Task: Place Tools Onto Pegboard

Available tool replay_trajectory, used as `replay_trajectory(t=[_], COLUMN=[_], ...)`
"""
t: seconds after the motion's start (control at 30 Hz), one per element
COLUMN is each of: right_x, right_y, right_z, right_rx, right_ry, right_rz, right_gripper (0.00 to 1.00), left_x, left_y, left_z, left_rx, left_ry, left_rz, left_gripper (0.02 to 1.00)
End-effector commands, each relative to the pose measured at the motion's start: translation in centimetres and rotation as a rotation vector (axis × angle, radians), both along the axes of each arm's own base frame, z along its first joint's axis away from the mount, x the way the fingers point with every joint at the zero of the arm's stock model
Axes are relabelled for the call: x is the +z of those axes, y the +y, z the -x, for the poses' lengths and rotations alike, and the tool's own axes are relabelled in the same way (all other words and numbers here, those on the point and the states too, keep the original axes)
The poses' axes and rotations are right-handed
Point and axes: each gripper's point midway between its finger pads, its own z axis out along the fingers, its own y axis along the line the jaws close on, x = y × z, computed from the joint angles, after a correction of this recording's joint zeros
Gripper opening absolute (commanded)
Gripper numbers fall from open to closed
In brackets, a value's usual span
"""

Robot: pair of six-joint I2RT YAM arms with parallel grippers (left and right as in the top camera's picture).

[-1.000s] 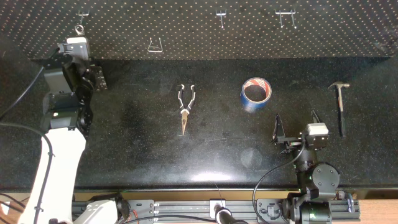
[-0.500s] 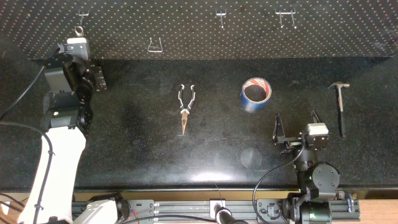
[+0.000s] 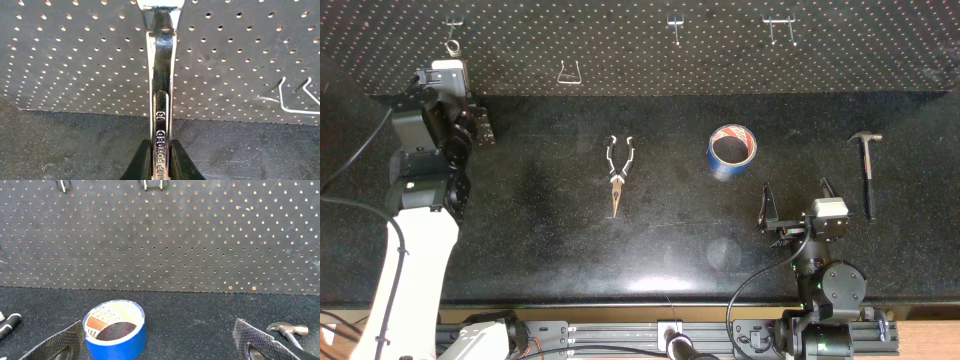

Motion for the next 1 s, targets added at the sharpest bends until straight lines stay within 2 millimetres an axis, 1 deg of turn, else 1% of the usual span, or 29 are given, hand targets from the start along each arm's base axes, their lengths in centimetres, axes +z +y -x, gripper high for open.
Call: replay_trajectory(t=[0.03,0.23,0.33,0.57,0.67,0.77,0.87,1.0], right_x=[-0.1,-0.1,-0.1,-0.1,-0.1,-0.1,-0.1,-0.1], right_y=[0.3,0.3,0.3,0.3,0.3,0.3,0.3,0.3], right_z=[0.0,0.0,0.0,0.0,0.0,0.0,0.0,0.0], right_rx=[0.014,0.014,0.014,0.014,0.014,0.014,0.014,0.014], right_ry=[-0.002,-0.002,-0.002,-0.002,-0.002,-0.002,-0.002,-0.002], right_rz=[-0.012,-0.012,-0.012,-0.012,-0.012,-0.012,-0.012,-0.012], right_gripper=[0.976,0.976,0.976,0.976,0.976,0.976,0.976,0.976], left_x=[2.9,3.0,2.9,1.8,1.7,1.7,1.3,0.8], left_y=[0.5,1.9,1.9,1.9,1.9,2.0,2.1,2.1], left_z=[-0.2,0.1,0.1,-0.1,-0.2,-0.5,-1.0,-1.3], left_rx=[0.03,0.102,0.105,0.107,0.106,0.107,0.106,0.111], left_ry=[-0.07,-0.065,-0.062,-0.032,-0.032,-0.037,-0.039,-0.031], left_rz=[-0.013,-0.054,-0.055,-0.05,-0.049,-0.051,-0.05,-0.041], left_gripper=[0.029,0.029,0.029,0.029,0.029,0.029,0.029,0.029])
